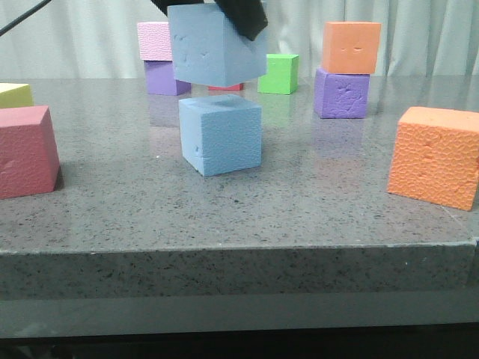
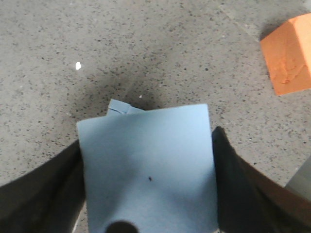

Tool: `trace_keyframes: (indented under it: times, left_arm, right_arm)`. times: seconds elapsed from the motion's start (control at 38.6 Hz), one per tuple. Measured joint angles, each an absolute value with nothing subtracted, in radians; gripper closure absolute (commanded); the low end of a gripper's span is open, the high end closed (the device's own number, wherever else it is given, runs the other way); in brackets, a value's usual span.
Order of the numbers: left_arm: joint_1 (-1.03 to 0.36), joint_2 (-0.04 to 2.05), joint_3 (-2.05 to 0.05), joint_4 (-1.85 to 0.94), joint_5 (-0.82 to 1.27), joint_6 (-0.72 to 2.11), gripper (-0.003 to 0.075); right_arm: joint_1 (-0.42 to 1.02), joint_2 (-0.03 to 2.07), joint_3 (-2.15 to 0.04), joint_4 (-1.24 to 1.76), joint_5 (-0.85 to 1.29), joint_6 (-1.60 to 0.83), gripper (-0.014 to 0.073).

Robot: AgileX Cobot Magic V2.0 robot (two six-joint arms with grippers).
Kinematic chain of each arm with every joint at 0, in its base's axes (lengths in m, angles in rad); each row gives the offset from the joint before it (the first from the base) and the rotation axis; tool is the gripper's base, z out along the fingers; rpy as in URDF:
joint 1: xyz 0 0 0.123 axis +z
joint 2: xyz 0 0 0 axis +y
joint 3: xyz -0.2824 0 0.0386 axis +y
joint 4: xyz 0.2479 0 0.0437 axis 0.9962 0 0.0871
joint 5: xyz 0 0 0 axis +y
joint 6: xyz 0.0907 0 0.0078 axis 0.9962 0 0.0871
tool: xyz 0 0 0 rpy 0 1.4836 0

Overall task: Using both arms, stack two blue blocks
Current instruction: 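Carry the held cube over the placed light blue cube and lower it on top, then open the left gripper and lift it off the stacked cube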

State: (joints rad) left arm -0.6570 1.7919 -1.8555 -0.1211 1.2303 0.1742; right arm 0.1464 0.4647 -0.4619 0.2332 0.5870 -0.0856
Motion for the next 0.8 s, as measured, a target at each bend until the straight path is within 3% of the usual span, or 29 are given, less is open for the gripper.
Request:
trace_keyframes:
  times: [0.41, 0.65, 0.8]
  left_arm:
    - [-0.657, 1.846, -1.856, -0.115, 1.221, 0.168, 0.0274]
    - [-0.657, 1.846, -1.856, -0.114, 1.221, 0.161, 0.0129]
    - [-0.657, 1.846, -1.856, -0.111, 1.219, 0.153, 0.0124]
  right_arm:
    - [0.146, 0.465, -0.462, 0.233, 0.587, -0.086, 0.0664]
    - [0.146, 0.465, -0.462, 0.233, 0.587, -0.086, 0.0664]
    - [0.146, 0.465, -0.462, 0.233, 0.587, -0.086, 0.0664]
